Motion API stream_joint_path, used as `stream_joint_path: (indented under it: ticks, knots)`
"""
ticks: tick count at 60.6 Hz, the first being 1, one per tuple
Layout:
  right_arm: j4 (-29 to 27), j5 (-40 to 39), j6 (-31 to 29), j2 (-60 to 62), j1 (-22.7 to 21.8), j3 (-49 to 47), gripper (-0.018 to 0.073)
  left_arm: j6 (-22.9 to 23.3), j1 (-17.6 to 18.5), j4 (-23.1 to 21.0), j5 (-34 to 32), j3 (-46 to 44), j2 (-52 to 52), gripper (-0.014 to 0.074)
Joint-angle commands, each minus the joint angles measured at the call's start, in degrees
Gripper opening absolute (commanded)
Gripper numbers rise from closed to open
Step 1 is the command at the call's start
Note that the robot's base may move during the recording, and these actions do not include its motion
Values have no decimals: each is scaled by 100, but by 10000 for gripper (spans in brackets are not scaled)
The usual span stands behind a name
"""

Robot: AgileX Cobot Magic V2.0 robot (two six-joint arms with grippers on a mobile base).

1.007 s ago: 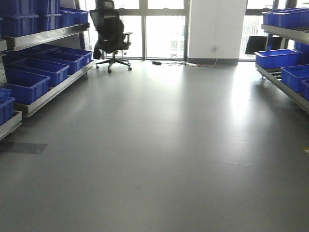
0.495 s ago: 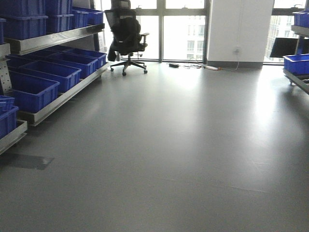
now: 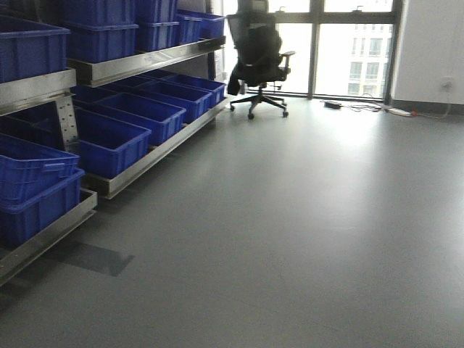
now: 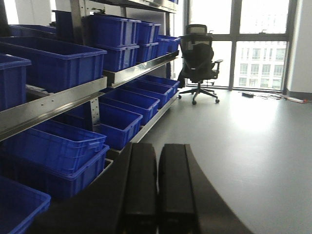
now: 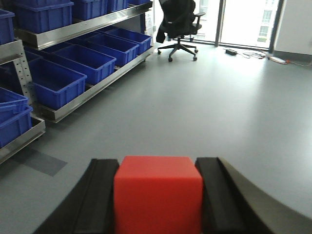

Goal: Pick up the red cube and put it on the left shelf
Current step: 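Drive the base across the room to the rack of blue bins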

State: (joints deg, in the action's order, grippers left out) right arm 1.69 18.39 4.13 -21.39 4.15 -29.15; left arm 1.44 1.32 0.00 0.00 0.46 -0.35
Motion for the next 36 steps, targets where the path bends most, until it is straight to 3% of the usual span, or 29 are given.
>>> stream_joint_path:
  ticks: [1,36]
  knots:
    - [64,-528,-33,-54,-21,-161,53,-1,23,0,-488,141,-94,101]
    - [64,-528,-33,-54,-21,-161,53,-1,23,0,-488,141,-94,101]
